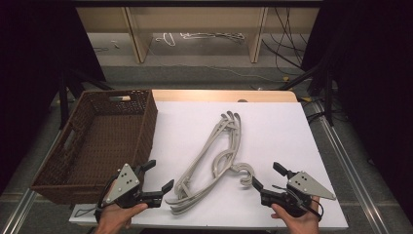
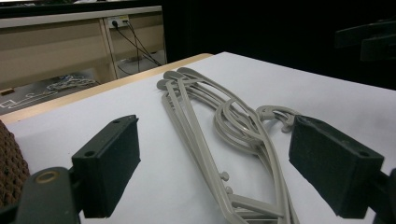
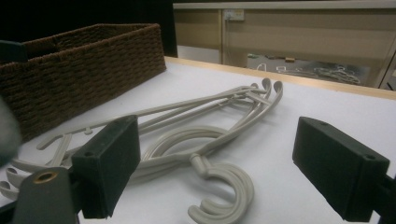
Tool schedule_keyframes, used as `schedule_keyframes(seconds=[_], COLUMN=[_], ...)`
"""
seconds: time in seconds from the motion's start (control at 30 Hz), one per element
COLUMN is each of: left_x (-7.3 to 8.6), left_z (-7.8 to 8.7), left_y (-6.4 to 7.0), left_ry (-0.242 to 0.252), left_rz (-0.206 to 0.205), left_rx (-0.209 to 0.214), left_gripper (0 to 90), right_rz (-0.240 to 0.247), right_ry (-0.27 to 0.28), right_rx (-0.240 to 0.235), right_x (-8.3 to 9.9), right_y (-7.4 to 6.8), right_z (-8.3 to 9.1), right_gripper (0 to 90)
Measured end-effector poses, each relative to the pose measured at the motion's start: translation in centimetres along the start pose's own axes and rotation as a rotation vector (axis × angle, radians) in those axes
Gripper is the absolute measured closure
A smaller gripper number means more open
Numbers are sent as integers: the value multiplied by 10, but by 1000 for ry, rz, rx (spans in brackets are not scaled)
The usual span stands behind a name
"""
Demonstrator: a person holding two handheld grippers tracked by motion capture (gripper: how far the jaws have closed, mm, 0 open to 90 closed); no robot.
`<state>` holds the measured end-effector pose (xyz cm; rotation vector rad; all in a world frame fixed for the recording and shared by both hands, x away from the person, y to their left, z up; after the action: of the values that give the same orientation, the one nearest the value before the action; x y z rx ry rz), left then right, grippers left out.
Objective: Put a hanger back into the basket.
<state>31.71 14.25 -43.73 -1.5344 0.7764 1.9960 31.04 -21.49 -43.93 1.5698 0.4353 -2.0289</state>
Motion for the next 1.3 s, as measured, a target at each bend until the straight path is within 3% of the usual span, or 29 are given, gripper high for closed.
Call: schedule_keyframes(seconds=[0.03,0.17,0.2,0.53,0.7,0.83,0.9,1.17,1.2,1.27,1.3], left_x=[0,0,1,0,-1,2,4,4,5,9,10], left_z=[1,-1,0,-7,-13,-21,-30,-55,-58,-69,-72], left_y=[0,2,3,8,14,20,24,38,41,50,52], left_ry=[-12,0,-18,-22,-52,-110,-156,-244,-264,-346,-368], left_rz=[-14,-8,-13,20,19,9,-1,-26,-20,-53,-67], left_rx=[-3,6,-1,23,20,22,22,61,67,88,75], left_gripper=[160,163,163,172,198,206,219,264,264,271,285], right_rz=[0,0,2,8,12,20,14,13,13,18,18], right_ry=[1,-1,0,3,-1,-10,-4,-1,-1,-5,-22], right_rx=[1,5,7,27,29,45,31,36,36,39,37], right_x=[0,0,0,-1,-1,0,1,1,1,1,2], right_y=[0,0,1,3,3,4,3,4,4,5,5], right_z=[0,0,0,1,1,1,0,-1,-1,-1,0], right_gripper=[160,160,160,161,161,162,162,162,162,162,163])
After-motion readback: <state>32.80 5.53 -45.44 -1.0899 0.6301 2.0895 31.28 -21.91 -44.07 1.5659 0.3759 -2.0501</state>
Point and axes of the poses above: each handheld gripper's, and its own axes: z roughly backward along the jaws, x roughly out of its underside, y roughly to its right, the point moved 5 cm from there along -z, roughly forward along the jaws, and after that the axes turned 9 degrees about z, right-handed, at the moved point
